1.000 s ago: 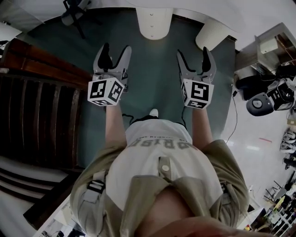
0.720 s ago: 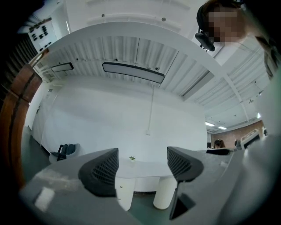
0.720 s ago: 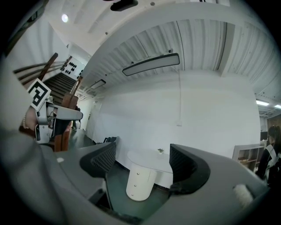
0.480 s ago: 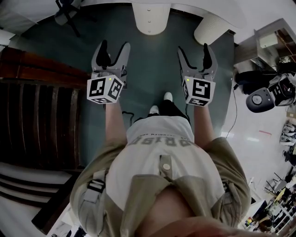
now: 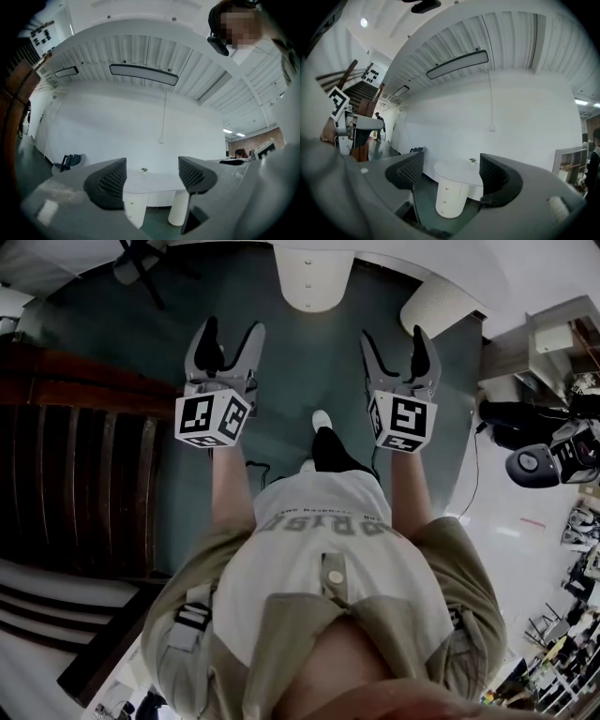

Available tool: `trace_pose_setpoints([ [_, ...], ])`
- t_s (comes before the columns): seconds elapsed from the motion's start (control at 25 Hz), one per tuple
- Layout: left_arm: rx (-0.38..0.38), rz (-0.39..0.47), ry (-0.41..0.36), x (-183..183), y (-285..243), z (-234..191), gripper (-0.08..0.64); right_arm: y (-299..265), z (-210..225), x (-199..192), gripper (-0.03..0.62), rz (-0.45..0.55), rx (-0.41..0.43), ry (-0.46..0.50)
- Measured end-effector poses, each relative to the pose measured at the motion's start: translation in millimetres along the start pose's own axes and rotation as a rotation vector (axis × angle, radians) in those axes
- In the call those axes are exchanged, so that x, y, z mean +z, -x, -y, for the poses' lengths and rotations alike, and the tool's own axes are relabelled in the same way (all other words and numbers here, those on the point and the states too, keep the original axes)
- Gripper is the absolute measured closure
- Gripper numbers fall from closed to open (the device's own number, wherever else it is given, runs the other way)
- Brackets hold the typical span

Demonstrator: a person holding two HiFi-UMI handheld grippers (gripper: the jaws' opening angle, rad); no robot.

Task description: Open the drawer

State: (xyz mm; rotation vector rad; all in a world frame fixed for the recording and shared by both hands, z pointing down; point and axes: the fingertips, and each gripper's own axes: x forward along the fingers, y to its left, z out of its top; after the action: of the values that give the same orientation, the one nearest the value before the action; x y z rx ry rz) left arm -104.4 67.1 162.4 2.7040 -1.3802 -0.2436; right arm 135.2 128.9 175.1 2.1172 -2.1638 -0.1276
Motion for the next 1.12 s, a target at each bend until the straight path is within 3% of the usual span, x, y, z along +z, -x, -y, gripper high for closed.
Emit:
trace_pose_setpoints([
  [0.68,0.058,-0.016,-0.005,-18.7,-149.4,-32.8,0.21,-156.1,58.0,-26.0,0.216,-0.029,0.083,-0.043],
  [1.12,0.133,-0.049,-0.027,-35.8,-175.4,-65.2,0.21,-213.0,57.9,-51.9,0.227,-0.058,0.12,-0.063],
])
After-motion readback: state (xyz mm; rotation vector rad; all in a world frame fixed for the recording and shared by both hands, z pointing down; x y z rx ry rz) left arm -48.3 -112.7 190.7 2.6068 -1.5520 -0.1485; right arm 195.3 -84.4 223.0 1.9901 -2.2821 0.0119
